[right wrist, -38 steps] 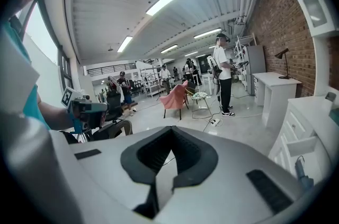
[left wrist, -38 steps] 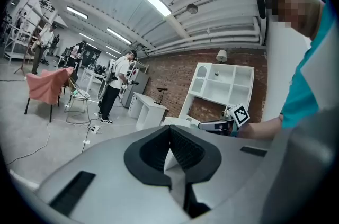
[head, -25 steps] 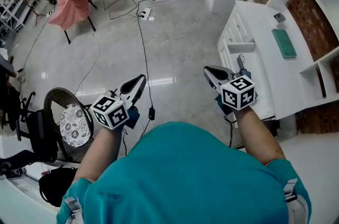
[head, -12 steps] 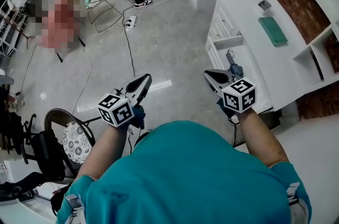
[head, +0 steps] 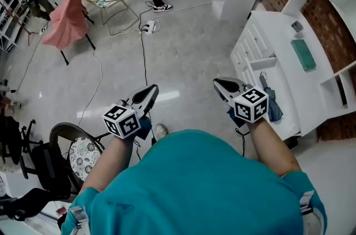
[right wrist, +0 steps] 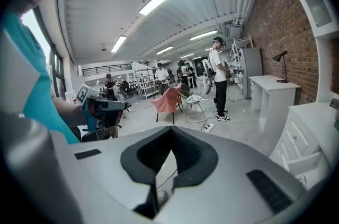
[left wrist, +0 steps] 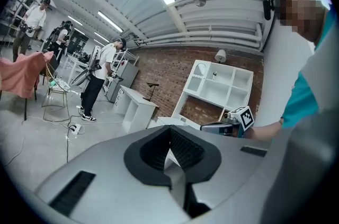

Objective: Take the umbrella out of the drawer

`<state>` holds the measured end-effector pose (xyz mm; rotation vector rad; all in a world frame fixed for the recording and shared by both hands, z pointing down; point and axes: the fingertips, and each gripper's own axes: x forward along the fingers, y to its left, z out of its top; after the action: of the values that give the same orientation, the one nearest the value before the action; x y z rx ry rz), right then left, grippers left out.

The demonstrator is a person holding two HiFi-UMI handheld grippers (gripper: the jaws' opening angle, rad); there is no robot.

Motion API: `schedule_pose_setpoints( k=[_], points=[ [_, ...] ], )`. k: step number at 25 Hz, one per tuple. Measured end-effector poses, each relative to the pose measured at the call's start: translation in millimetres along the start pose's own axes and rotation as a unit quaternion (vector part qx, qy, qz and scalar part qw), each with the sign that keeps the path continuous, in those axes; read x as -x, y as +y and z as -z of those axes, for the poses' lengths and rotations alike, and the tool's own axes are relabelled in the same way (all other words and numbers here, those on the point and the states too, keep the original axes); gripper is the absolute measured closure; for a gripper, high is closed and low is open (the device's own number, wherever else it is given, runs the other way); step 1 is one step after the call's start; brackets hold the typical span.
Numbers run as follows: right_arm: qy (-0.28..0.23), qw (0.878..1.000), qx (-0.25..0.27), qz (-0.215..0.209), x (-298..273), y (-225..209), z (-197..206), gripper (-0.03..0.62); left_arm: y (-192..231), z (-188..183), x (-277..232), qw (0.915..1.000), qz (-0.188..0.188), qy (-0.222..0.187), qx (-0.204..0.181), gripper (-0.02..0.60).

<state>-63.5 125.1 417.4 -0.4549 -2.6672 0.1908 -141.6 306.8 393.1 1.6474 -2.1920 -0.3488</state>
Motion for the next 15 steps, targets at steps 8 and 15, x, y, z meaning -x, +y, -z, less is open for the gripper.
schedule_pose_setpoints(
  k=[8,15],
  points=[
    [0.001,1.0,0.006,-0.01,-109,33,-61,0.574,97,-52,45,1.0,-0.003,-0.005,-0.002,0.568],
    [0.009,1.0,0.011,-0.006,-152,40,-85,0.574,141,-74,66,0.9997,-0.007,-0.021,0.004,0.568]
  ],
)
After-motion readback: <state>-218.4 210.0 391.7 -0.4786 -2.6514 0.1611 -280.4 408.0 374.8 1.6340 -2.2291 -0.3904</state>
